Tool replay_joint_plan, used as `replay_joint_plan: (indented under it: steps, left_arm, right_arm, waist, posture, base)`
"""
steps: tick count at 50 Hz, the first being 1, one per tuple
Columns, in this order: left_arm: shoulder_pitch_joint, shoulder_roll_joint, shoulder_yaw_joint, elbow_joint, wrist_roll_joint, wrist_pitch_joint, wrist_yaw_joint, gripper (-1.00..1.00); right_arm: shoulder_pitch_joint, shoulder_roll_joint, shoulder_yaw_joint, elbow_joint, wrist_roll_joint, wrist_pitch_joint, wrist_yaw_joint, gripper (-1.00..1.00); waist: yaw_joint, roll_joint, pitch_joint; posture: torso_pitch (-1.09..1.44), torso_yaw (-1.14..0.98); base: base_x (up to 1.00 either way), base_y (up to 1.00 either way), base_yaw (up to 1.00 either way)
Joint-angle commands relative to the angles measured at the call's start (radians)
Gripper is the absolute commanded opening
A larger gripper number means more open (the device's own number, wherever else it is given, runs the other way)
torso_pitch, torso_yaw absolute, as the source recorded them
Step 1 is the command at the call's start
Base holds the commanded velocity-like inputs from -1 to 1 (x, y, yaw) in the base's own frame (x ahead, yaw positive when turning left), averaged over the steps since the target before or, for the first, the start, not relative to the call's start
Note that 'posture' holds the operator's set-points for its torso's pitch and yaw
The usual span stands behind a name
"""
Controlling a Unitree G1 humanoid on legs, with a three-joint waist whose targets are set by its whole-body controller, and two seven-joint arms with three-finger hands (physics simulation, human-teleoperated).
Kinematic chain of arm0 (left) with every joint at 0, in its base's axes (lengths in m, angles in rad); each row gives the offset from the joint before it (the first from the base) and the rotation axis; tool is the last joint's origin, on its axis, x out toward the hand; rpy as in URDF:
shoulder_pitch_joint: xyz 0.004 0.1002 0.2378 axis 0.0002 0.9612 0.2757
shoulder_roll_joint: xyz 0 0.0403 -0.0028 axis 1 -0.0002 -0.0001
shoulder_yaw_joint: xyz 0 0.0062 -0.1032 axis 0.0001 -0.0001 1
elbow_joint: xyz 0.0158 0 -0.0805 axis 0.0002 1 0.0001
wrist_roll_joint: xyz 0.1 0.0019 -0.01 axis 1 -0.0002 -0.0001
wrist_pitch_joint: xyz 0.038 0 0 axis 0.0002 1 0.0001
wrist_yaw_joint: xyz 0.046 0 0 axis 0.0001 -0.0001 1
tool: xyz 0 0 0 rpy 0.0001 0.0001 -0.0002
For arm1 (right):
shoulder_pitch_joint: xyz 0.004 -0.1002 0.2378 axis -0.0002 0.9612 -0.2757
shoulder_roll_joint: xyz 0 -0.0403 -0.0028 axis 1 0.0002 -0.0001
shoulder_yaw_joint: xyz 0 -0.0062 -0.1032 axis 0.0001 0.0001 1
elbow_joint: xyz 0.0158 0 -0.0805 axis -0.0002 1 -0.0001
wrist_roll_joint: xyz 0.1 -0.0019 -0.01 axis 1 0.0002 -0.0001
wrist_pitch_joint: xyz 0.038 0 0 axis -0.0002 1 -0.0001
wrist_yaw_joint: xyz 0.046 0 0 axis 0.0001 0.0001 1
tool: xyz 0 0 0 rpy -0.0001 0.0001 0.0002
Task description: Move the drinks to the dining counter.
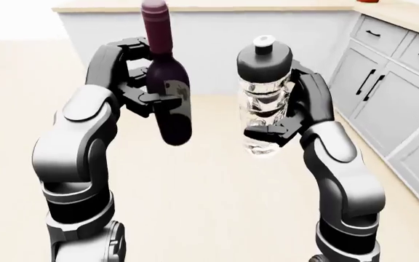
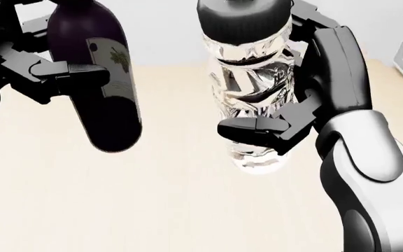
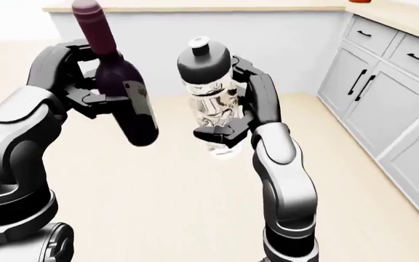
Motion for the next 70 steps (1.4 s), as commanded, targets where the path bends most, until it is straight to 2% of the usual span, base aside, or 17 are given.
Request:
replay_joint_plan:
  steps: [1,8,9,15,24,28,29,38,42,45,53,56,57,58,60,67,70]
  left_arm:
    - [-0.039,0.017,0.024,-0.049,-0.010,-0.053,0.000,-1.00]
    - [-0.042,0.017,0.020,-0.049,-0.006,-0.053,-0.001,-1.00]
    - [-0.039,0.014,0.018,-0.048,-0.005,-0.057,-0.001,-1.00]
    - [-0.080,0.023,0.014,-0.028,-0.001,-0.042,-0.010,-1.00]
    - [-0.146,0.045,-0.003,0.017,0.033,-0.026,-0.053,-1.00]
    - [-0.170,0.059,-0.004,0.048,0.053,-0.033,-0.079,-1.00]
    - [-0.179,0.065,-0.005,0.062,0.061,-0.037,-0.086,-1.00]
    - [-0.229,0.083,-0.018,0.077,0.116,-0.017,-0.135,-1.00]
    - [-0.243,0.082,-0.031,0.082,0.152,-0.016,-0.164,-1.00]
    - [-0.266,0.080,-0.034,0.097,0.174,-0.016,-0.184,-1.00]
    - [-0.315,0.073,-0.033,0.107,0.209,0.003,-0.212,-1.00]
    - [-0.329,0.071,-0.029,0.105,0.214,0.013,-0.218,-1.00]
    - [-0.330,0.070,-0.029,0.102,0.215,0.015,-0.219,-1.00]
    - [-0.331,0.070,-0.029,0.105,0.215,0.012,-0.219,-1.00]
    - [-0.338,0.072,-0.027,0.110,0.216,0.011,-0.222,-1.00]
    - [-0.355,0.070,-0.031,0.126,0.220,0.008,-0.223,-1.00]
    - [-0.359,0.068,-0.034,0.128,0.222,0.009,-0.225,-1.00]
  right_arm:
    - [-0.029,0.003,0.001,-0.035,0.004,-0.023,-0.002,-1.00]
    - [-0.030,0.000,0.006,-0.024,-0.009,-0.027,-0.009,-1.00]
    - [-0.031,0.002,0.002,-0.029,-0.006,-0.024,-0.008,-1.00]
    - [-0.070,-0.006,-0.017,-0.039,0.004,0.026,-0.022,-1.00]
    - [-0.158,-0.040,-0.049,-0.022,0.056,0.084,-0.048,-1.00]
    - [-0.194,-0.058,-0.066,0.014,0.092,0.086,-0.057,-1.00]
    - [-0.207,-0.063,-0.071,0.014,0.103,0.096,-0.062,-1.00]
    - [-0.259,-0.093,-0.084,0.018,0.168,0.123,-0.100,-1.00]
    - [-0.283,-0.112,-0.100,0.044,0.206,0.132,-0.116,-1.00]
    - [-0.300,-0.133,-0.102,0.046,0.224,0.150,-0.128,-1.00]
    - [-0.321,-0.148,-0.099,0.039,0.249,0.167,-0.151,-1.00]
    - [-0.321,-0.150,-0.099,0.031,0.256,0.171,-0.156,-1.00]
    - [-0.320,-0.151,-0.098,0.024,0.258,0.176,-0.159,-1.00]
    - [-0.321,-0.152,-0.098,0.027,0.258,0.173,-0.159,-1.00]
    - [-0.328,-0.157,-0.103,0.025,0.263,0.180,-0.161,-1.00]
    - [-0.333,-0.162,-0.102,0.027,0.270,0.181,-0.166,-1.00]
    - [-0.335,-0.166,-0.103,0.025,0.272,0.182,-0.167,-1.00]
  waist:
    - [0.008,-0.002,-0.032]
    - [-0.018,0.049,-0.045]
    - [0.008,0.006,-0.022]
    - [-0.037,0.141,-0.059]
    - [0.000,0.066,-0.018]
    - [0.010,-0.041,-0.008]
    - [0.011,0.011,0.030]
    - [-0.024,0.067,-0.023]
    - [-0.039,0.141,-0.047]
    - [-0.025,0.137,0.006]
    - [0.013,0.101,-0.030]
    - [-0.008,-0.013,-0.046]
    - [0.002,0.049,-0.011]
    - [0.002,0.026,0.022]
    - [-0.014,0.019,-0.022]
    - [-0.039,0.045,-0.039]
    - [-0.014,0.147,-0.057]
  posture:
    - [0.00,0.00]
    - [0.00,0.00]
    - [0.00,0.00]
    - [0.00,0.00]
    - [0.00,0.00]
    - [0.00,0.00]
    - [0.00,0.00]
    - [0.00,0.00]
    - [0.00,0.00]
    - [0.00,0.00]
    - [0.00,0.00]
    - [0.00,0.00]
    - [0.00,0.00]
    - [0.00,0.00]
    - [0.00,0.00]
    - [0.00,0.00]
    - [0.00,0.00]
  base:
    - [0.00,0.00,1.00]
    - [0.00,0.12,0.86]
    - [0.00,0.01,0.00]
    - [0.04,0.00,0.00]
    - [0.33,0.00,0.00]
    - [0.80,0.00,0.00]
    - [0.93,0.00,0.00]
    - [0.93,0.00,0.00]
    - [0.93,0.00,0.00]
    - [0.93,0.00,0.00]
    - [0.85,0.00,0.00]
    - [0.94,0.00,0.00]
    - [0.96,0.00,0.00]
    - [0.95,0.00,0.00]
    - [0.95,0.00,0.00]
    - [0.95,0.00,0.00]
    - [0.95,0.00,0.00]
